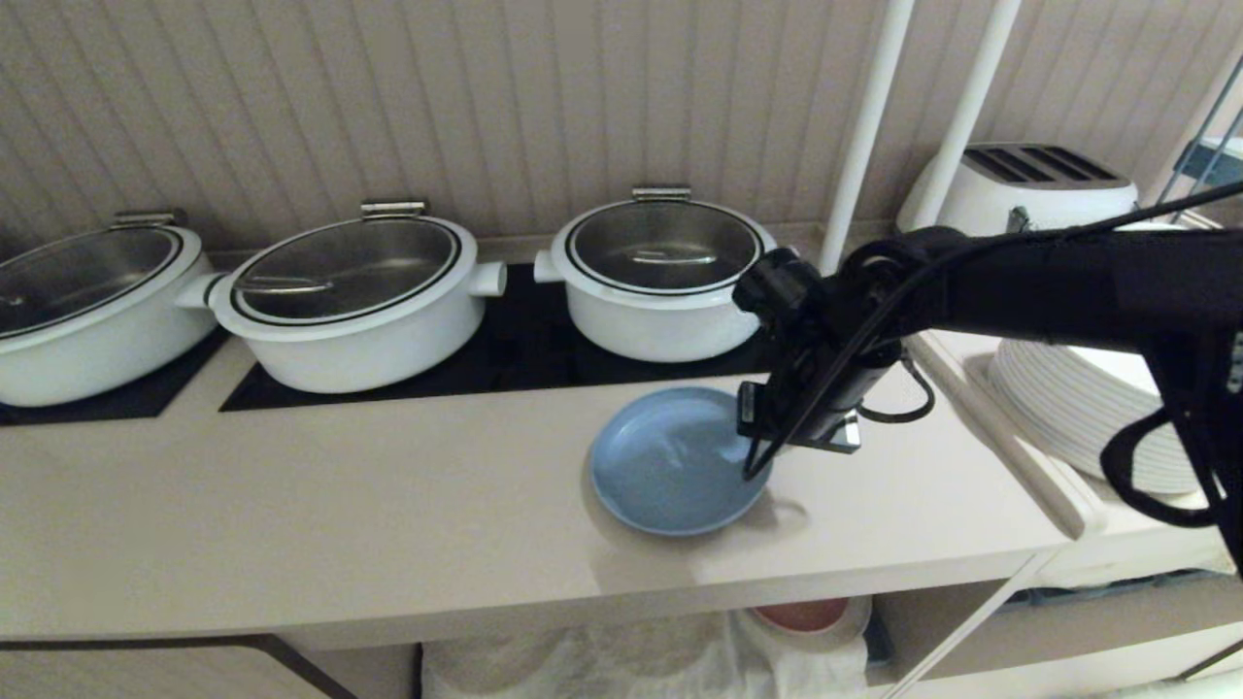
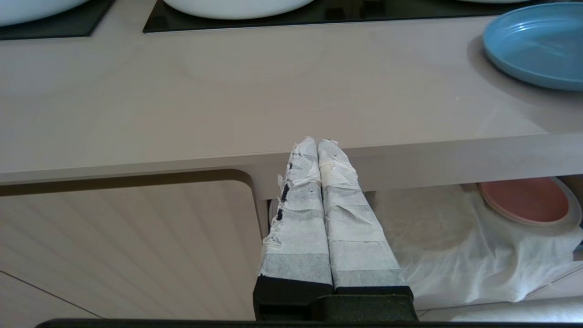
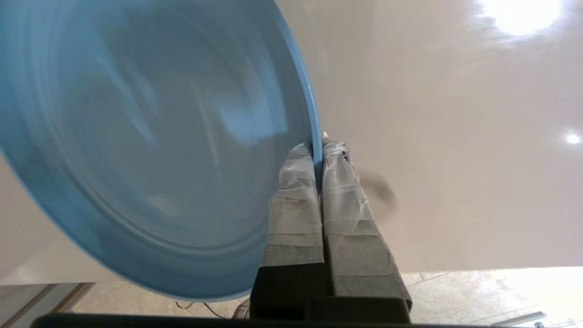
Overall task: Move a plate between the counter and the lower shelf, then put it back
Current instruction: Pick up the plate, then put the plate in the cupboard
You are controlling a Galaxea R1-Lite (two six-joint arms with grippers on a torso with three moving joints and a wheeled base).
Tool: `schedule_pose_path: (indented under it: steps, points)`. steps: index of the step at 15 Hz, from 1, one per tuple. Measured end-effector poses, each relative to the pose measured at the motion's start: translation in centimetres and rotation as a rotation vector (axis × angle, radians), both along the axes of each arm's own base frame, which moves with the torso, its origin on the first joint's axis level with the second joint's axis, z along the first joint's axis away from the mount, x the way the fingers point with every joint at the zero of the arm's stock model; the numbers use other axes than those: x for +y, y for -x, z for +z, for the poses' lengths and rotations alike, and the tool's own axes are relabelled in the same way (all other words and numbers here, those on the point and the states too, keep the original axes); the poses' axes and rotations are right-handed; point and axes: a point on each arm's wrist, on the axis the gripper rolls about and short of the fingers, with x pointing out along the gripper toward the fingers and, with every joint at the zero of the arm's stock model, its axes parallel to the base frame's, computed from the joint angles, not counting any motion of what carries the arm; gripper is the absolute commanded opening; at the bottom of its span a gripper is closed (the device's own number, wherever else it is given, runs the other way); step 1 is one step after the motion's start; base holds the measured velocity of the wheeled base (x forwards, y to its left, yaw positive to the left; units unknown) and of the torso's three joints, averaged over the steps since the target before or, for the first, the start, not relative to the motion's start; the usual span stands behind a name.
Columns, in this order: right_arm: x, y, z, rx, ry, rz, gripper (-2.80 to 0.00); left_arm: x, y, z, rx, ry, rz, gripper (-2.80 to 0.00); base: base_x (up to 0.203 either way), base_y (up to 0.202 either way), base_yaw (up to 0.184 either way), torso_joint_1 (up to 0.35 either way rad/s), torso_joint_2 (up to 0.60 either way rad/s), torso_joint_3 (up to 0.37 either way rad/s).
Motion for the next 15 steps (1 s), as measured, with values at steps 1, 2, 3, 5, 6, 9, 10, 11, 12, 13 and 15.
schedule_pose_path:
  steps: [1, 2, 3, 5, 6, 9, 10, 11, 12, 13, 15]
  points:
    - [-0.3, 0.1, 0.3, -0.003, -0.004, -0.008, -2.8, 0.0, 0.0, 0.0, 0.0, 0.0, 0.0, -2.8, 0.0, 0.0, 0.0, 0.0, 0.0, 0.0]
    - [-0.6, 0.3, 0.6, -0.003, -0.008, -0.019, -2.8, 0.0, 0.0, 0.0, 0.0, 0.0, 0.0, -2.8, 0.0, 0.0, 0.0, 0.0, 0.0, 0.0]
    - [-0.8, 0.5, 0.9, -0.005, -0.012, -0.026, -2.8, 0.0, 0.0, 0.0, 0.0, 0.0, 0.0, -2.8, 0.0, 0.0, 0.0, 0.0, 0.0, 0.0]
    - [-1.3, 1.1, 1.3, -0.001, -0.024, -0.05, -2.8, 0.0, 0.0, 0.0, 0.0, 0.001, 0.0, -2.8, 0.0, 0.0, 0.0, 0.0, 0.0, 0.0]
    - [-1.5, 1.4, 1.5, 0.004, -0.029, -0.061, -2.8, 0.0, 0.0, 0.0, 0.0, 0.0, 0.0, -2.8, 0.0, 0.0, 0.0, 0.0, 0.0, 0.0]
    - [-2.3, 2.7, 1.8, 0.021, -0.033, -0.087, -2.8, 0.0, 0.0, 0.0, 0.0, 0.0, 0.0, -2.8, 0.0, 0.0, 0.0, 0.0, 0.0, 0.0]
    - [-2.6, 3.2, 1.9, 0.027, -0.032, -0.093, -2.8, 0.0, 0.0, 0.0, 0.0, 0.0, 0.0, -2.8, 0.0, 0.0, 0.0, 0.0, 0.0, 0.0]
    - [-2.9, 3.8, 2.0, 0.03, -0.036, -0.102, -2.8, 0.0, 0.0, 0.0, 0.0, 0.0, 0.001, -2.8, 0.0, 0.0, 0.0, 0.0, 0.0, 0.0]
    - [-3.3, 4.2, 2.2, 0.024, -0.045, -0.116, -2.8, 0.0, 0.0, 0.0, 0.0, 0.0, 0.0, -2.8, 0.0, 0.0, 0.0, 0.0, 0.0, 0.0]
    - [-3.7, 4.7, 2.4, 0.019, -0.051, -0.124, -2.8, 0.0, 0.0, 0.0, 0.0, 0.0, 0.0, -2.8, 0.0, 0.0, 0.0, 0.0, 0.0, 0.0]
    - [-4.7, 5.9, 2.6, 0.018, -0.054, -0.136, -2.8, 0.0, 0.0, 0.0, 0.0, 0.0, 0.001, -2.8, 0.0, 0.0, 0.0, 0.0, 0.0, 0.0]
